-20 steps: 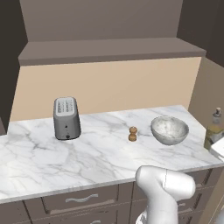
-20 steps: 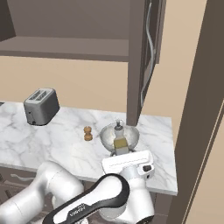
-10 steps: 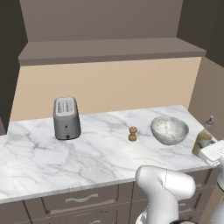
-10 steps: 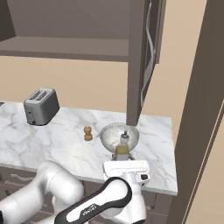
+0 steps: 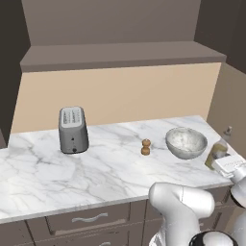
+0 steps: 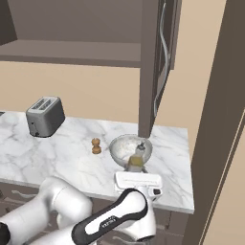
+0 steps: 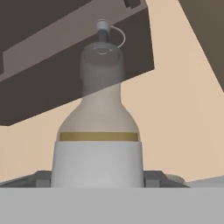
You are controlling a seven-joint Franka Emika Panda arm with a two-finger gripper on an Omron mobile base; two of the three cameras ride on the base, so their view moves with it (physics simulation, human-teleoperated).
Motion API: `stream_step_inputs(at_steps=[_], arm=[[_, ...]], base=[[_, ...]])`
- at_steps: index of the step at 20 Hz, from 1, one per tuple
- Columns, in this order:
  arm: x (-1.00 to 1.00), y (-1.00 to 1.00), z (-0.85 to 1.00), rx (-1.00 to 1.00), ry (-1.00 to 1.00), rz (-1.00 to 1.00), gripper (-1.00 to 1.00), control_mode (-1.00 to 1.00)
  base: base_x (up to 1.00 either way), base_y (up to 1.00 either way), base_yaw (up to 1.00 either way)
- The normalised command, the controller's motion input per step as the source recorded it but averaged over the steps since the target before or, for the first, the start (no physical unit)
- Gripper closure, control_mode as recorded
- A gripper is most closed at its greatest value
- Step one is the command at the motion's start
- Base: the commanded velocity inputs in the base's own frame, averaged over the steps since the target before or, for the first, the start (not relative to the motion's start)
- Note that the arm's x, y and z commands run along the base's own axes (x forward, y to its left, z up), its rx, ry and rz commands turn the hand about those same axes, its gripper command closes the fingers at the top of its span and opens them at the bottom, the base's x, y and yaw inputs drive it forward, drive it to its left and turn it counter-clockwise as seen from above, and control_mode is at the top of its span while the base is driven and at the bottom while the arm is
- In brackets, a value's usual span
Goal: Retrieve the bottle and the shaker from the cabinet and place them next to the mixing bowl on the counter. Then add garlic from the fridge to the mixing bowl.
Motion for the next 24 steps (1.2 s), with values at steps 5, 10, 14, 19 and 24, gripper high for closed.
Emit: stream_step_inputs(at_steps=[5,10,14,19,24], arm=[[0.15,-0.33,-0.09,0.0,0.0,0.0,1.0,-1.0],[0.2,-0.27,-0.27,-0.01,0.0,0.0,1.0,-1.0],[0.15,-0.1,-0.45,-0.04,-0.03,0.0,1.0,-1.0],[0.05,0.0,-0.5,-0.1,-0.09,0.0,1.0,-1.0],[0.0,0.0,-0.34,-0.13,-0.05,0.0,1.0,-1.0]], base=[[0.0,0.0,0.0],[0.0,0.0,0.0],[0.0,0.0,0.0],[0.0,0.0,0.0],[0.0,0.0,0.0]])
